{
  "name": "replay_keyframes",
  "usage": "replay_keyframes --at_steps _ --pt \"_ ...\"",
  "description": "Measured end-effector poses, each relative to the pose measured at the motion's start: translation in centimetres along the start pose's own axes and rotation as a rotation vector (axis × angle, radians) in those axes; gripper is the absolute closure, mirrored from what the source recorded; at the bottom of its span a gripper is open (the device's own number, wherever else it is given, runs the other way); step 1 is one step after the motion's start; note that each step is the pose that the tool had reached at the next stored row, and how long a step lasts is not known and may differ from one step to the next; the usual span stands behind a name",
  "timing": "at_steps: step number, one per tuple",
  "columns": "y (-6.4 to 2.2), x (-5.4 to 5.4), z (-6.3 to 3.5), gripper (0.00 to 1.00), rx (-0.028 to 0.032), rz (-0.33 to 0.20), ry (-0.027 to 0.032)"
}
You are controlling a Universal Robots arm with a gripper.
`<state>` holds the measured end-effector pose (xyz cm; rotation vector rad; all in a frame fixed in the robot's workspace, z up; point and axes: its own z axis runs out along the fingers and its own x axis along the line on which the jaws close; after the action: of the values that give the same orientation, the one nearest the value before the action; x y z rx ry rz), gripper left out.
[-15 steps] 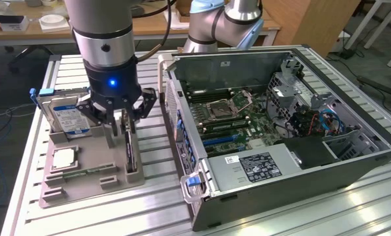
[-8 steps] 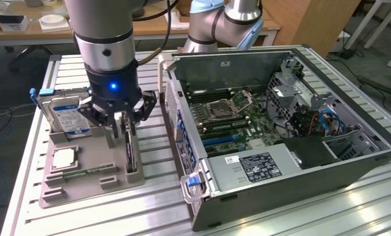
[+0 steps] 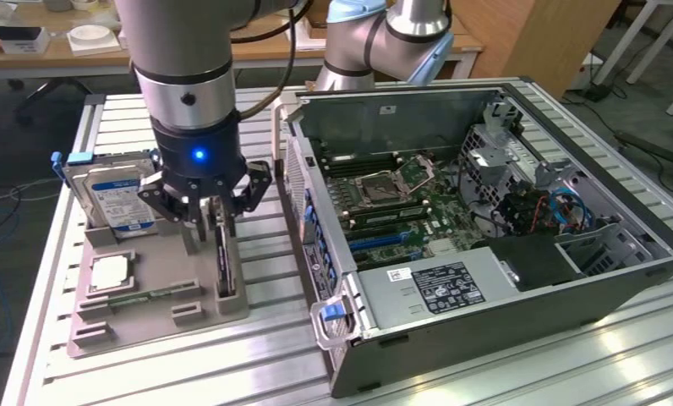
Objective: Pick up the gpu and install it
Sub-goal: 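Pick up the gpu and move the gpu toward the slot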
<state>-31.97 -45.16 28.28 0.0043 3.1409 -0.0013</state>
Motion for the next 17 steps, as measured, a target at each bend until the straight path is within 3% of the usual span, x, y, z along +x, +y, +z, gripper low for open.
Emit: replay_keyframes --at_steps 17 --pt "0.30 -0.1 1.52 0.59 0.0001 -0.001 -0.0001"
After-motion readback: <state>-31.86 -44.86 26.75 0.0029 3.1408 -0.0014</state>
